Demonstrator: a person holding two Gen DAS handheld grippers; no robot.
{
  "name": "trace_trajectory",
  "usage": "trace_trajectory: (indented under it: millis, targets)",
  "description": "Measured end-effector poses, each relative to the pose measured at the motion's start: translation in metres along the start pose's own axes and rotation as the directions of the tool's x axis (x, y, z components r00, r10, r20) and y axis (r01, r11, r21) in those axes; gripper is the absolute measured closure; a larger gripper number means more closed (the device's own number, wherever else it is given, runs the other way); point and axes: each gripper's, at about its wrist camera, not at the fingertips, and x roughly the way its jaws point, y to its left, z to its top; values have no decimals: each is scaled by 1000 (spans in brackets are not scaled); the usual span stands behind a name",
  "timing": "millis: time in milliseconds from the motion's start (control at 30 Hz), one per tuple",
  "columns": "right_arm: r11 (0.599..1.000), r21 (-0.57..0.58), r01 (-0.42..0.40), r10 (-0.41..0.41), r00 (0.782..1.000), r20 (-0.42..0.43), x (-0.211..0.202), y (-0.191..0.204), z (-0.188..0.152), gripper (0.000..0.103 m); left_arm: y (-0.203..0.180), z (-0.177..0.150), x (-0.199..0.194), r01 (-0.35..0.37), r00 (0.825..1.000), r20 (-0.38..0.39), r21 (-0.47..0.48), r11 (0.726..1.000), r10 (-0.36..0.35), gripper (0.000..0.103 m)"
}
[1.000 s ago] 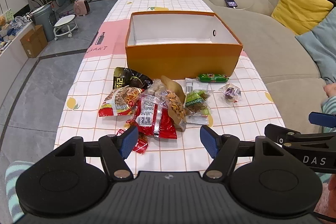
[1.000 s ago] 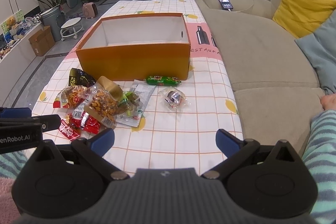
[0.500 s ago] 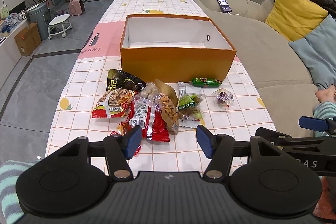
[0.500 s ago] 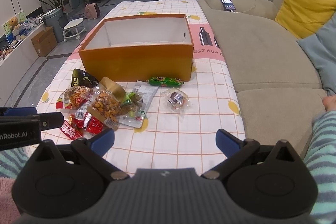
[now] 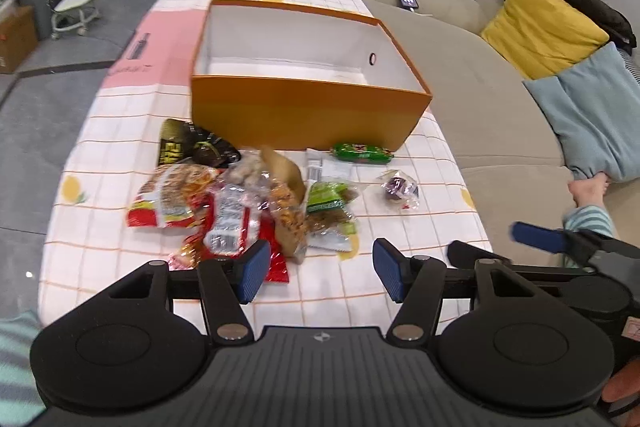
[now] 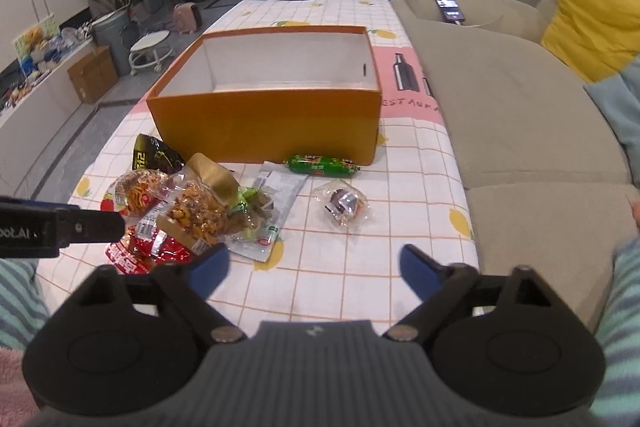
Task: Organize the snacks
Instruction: 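Grasp the clear nut bag with the left tool while the right tool grasps the green-labelled pack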
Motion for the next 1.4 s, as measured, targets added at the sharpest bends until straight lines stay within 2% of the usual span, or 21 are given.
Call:
trace_trajectory:
  millis: [133,200,267,367,467,567,767,900,1000,1067,1233,1400]
  targets:
    - [998,19,-65,66,997,-31,23,-1,11,31,3,13,20,-11,1000,-5,17,1000,11,39]
    - [995,29,-91,93,995,-46,37,1,15,40,8,20,31,17,1000,-13,0,1000,-17,39]
    - [992,38,-119,122,991,-61,51,4,19,42,15,24,44,39,999,-33,-23,999,-39,41]
    - [987,31,-158,160,984,-81,73,10,23,43,23,28,61,28,998,-49,-42,999,-30,48]
    - [983,-5,-184,183,980,-83,91,15,25,44,30,31,74,35,997,-62,-64,997,-39,49]
    - [981,-41,-190,186,979,-85,108,19,28,45,34,36,86,25,996,-84,-66,997,-31,54]
    - [977,-44,-207,202,974,-103,134,19,32,45,38,37,101,22,993,-113,-65,998,-29,56]
    - [969,-42,-245,239,965,-105,145,21,31,48,41,39,107,34,991,-128,-79,996,-44,57]
    - [962,-46,-268,262,959,-113,153,23,31,59,40,41,110,51,989,-136,-73,996,-60,61]
    - [962,-50,-269,262,959,-108,155,23,31,63,38,42,111,74,986,-142,-75,994,-84,62]
    - [952,-33,-304,299,949,-102,157,12,28,63,27,42,125,52,981,-184,-50,997,-61,62]
    - [945,-19,-325,322,942,-97,159,9,26,62,27,41,137,21,977,-210,-66,998,-35,62]
